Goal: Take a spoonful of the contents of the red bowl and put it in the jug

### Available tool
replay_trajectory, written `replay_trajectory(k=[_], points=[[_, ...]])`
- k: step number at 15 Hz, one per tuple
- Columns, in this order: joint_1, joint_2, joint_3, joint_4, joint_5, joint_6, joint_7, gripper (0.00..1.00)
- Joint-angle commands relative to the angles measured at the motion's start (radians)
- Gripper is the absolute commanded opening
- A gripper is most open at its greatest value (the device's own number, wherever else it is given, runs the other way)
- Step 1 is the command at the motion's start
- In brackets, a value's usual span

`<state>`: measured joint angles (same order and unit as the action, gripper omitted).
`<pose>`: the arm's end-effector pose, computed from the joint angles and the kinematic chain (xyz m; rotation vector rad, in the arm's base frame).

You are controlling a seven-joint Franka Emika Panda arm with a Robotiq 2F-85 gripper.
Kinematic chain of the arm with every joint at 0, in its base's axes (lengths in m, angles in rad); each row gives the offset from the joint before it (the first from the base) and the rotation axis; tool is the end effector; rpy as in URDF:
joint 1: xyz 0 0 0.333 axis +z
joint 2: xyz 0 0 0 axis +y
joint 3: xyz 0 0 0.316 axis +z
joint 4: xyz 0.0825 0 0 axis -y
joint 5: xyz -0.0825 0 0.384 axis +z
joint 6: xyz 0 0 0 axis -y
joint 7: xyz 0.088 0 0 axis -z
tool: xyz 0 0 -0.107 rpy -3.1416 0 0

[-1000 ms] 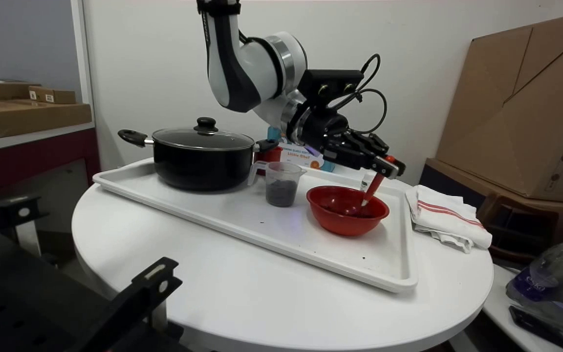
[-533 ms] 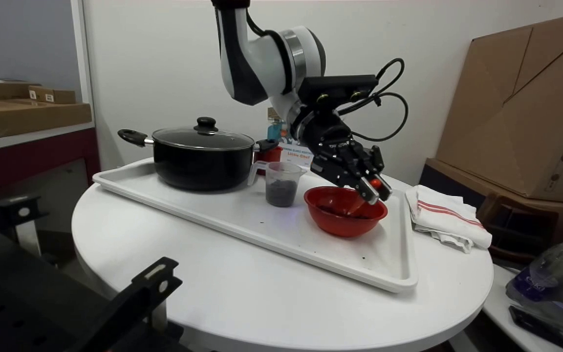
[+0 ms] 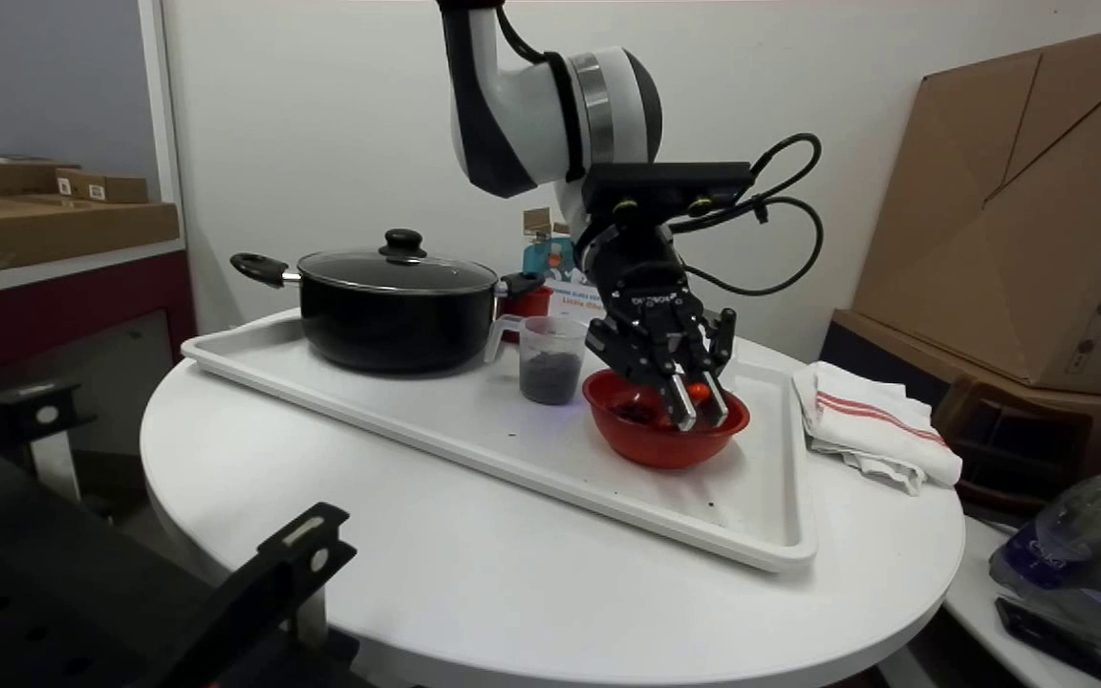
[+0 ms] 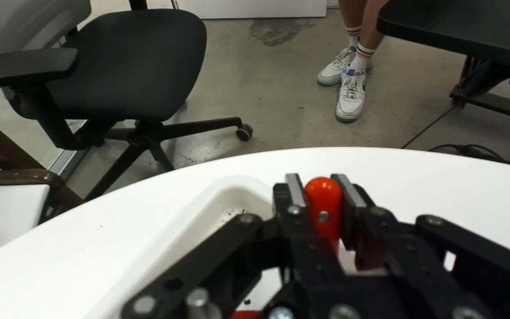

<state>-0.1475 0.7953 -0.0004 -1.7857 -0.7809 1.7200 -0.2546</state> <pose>0.5407 -0.1466 0.0918 2.2720 0.6942 -1.2123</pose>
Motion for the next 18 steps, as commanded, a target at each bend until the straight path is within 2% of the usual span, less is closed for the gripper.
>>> replay_trajectory(k=[1, 8, 18], points=[[-0.011, -0.009, -0.007, 0.001, 0.088, 0.045, 0.017, 0.08], [-0.009, -0.019, -0.042, -0.001, 0.223, 0.146, 0.054, 0.08], [0.010, -0.040, -0.073, -0.028, 0.268, 0.240, 0.055, 0.08]])
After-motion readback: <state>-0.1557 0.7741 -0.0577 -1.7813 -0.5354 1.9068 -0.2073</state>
